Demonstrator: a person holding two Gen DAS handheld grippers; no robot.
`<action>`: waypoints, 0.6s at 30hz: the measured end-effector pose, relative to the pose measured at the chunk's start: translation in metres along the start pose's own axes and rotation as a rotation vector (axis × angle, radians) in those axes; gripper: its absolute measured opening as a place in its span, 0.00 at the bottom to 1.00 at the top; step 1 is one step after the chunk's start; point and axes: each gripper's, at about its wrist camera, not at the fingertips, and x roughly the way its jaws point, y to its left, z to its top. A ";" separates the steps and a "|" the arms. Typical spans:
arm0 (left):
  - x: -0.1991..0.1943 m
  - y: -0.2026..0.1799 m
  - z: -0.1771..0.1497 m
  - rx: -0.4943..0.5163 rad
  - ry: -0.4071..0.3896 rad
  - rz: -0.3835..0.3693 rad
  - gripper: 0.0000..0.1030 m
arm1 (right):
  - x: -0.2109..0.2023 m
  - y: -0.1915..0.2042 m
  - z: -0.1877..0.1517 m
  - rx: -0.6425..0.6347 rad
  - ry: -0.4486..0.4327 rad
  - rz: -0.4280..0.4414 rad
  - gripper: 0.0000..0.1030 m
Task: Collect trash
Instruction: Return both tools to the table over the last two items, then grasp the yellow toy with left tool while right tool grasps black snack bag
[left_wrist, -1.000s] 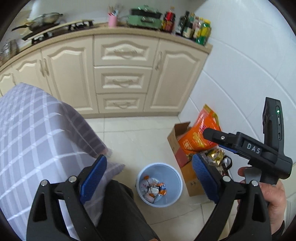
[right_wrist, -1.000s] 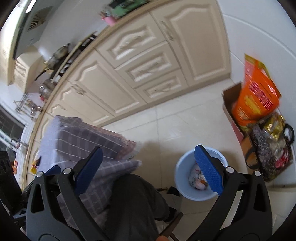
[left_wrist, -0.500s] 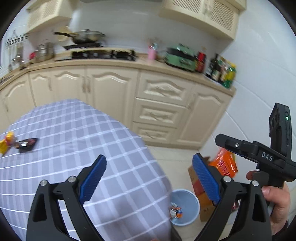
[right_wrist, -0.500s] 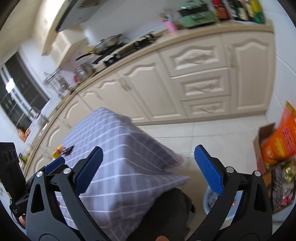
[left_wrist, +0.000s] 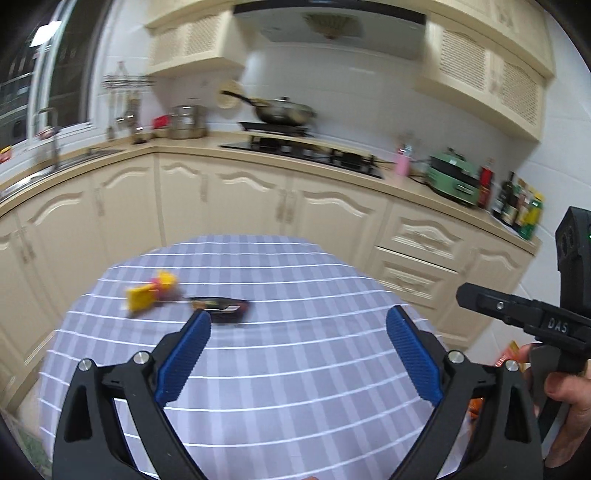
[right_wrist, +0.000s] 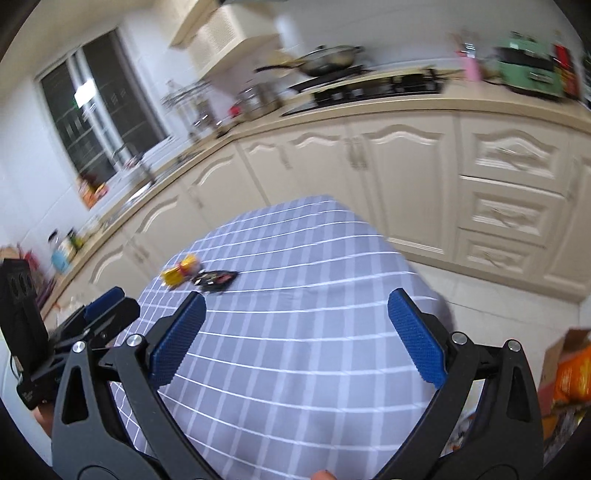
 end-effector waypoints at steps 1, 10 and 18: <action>0.000 0.010 0.000 -0.011 0.000 0.019 0.91 | 0.010 0.011 0.002 -0.029 0.014 0.010 0.94; 0.017 0.096 -0.007 -0.051 0.041 0.155 0.91 | 0.101 0.077 0.002 -0.234 0.157 0.050 0.94; 0.060 0.154 -0.013 -0.012 0.136 0.245 0.91 | 0.183 0.110 0.001 -0.394 0.265 0.082 0.94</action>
